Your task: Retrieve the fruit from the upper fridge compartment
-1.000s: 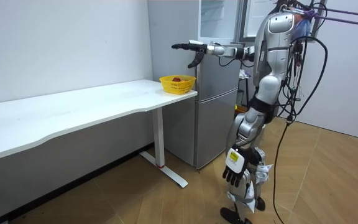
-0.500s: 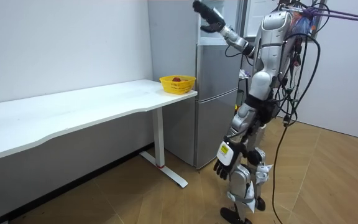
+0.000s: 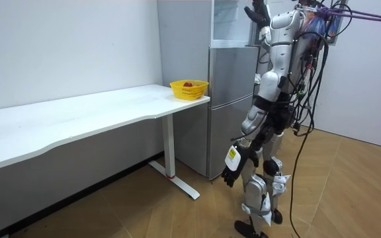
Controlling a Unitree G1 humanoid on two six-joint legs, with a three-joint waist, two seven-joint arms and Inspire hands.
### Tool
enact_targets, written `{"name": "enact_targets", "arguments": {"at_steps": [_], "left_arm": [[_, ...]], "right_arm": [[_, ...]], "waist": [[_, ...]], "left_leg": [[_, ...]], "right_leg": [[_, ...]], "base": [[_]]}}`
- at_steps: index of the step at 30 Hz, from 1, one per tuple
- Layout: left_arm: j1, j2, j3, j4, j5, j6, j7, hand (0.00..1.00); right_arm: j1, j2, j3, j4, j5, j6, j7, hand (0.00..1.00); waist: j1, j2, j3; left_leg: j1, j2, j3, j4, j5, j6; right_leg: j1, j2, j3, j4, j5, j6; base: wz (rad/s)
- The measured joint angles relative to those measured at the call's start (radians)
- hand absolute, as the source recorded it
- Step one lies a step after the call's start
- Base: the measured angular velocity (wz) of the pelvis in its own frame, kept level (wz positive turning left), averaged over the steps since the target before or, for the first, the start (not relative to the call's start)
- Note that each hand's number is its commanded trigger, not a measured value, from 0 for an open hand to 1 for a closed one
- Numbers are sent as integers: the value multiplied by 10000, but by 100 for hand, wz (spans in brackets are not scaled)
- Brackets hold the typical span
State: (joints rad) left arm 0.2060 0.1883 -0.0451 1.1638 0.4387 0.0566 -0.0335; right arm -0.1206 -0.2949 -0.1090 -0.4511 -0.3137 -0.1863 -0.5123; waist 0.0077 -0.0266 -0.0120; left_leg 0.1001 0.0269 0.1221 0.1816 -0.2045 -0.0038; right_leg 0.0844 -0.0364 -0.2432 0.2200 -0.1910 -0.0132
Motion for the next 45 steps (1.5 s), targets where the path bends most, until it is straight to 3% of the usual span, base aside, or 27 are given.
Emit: {"name": "enact_targets", "arguments": {"at_steps": [4, 7, 11, 22, 26, 29, 32, 37, 42, 45], "left_arm": [[179, -95, -1, -25, -143, -24, 107, 0], [158, -124, -1, -38, -199, -10, 131, 0], [93, -128, 4, -39, -559, -3, 262, 0], [212, -158, -86, -239, -583, 70, 580, 0], [207, -195, -80, -253, -656, 72, 697, 0], [209, -204, -73, -254, -807, 82, 688, 0], [212, -264, -32, -262, -998, 106, 680, 0], [363, -409, 16, -282, -1245, 264, 591, 0], [540, -455, 15, -466, -1238, 301, 505, 0], [510, -509, 290, -607, -1146, 344, 507, 0]], "right_arm": [[1253, 20, -368, 175, 220, -88, -558, 0], [2191, 193, -386, 426, 383, -90, -964, 0], [3085, 406, -350, 1224, 929, -44, -1012, 0], [3973, 1073, -216, 3694, 1707, 80, -810, 0], [4203, 1464, -54, 5050, 1868, 138, -713, 0], [4303, 1485, 117, 5972, 2019, 135, -570, 0], [4520, 1525, 115, 6328, 2460, 274, -397, 0], [4598, 1542, 84, 7277, 3365, 381, -260, 0], [4513, 1571, 117, 9262, 3747, 391, 124, 0], [4499, 1738, 85, 10687, 3560, 668, 321, 0]], "waist": [[-286, 35, 44], [-370, 68, 122], [-345, 113, 21], [-581, 136, 27], [-552, 189, 56], [-593, 288, 80], [-597, 381, 15], [-690, 440, 5], [-724, 358, 3], [-645, 257, -2]], "left_leg": [[23, 20, 127, -7, -3, -4], [119, 33, 207, -43, -7, -9], [101, 42, 386, -139, -6, -8], [173, 33, 463, -284, -6, -7], [158, 52, 780, -305, -9, -5], [102, 65, 821, -317, -20, -2], [-10, 79, 851, -310, -24, -6], [-13, 91, 850, -290, -21, -9], [196, 79, 759, -260, -22, -11], [163, 89, 793, -182, -23, -13]], "right_leg": [[-38, 34, 177, -35, 2, -3], [-19, 72, 248, -172, 13, 2], [-177, 109, 479, -148, 43, 11], [-141, 117, 558, -209, 53, 35], [-211, 141, 790, -186, 55, 39], [-355, 151, 827, -179, 55, 43], [-492, 167, 874, -179, 55, 41], [-477, 184, 909, -187, 60, 32], [-99, 163, 779, -462, 53, 43], [-48, 108, 734, -511, 49, 44]], "base": [[-10], [-8], [-14], [-1], [-13], [-5], [-3], [-1], [9], [7]]}}
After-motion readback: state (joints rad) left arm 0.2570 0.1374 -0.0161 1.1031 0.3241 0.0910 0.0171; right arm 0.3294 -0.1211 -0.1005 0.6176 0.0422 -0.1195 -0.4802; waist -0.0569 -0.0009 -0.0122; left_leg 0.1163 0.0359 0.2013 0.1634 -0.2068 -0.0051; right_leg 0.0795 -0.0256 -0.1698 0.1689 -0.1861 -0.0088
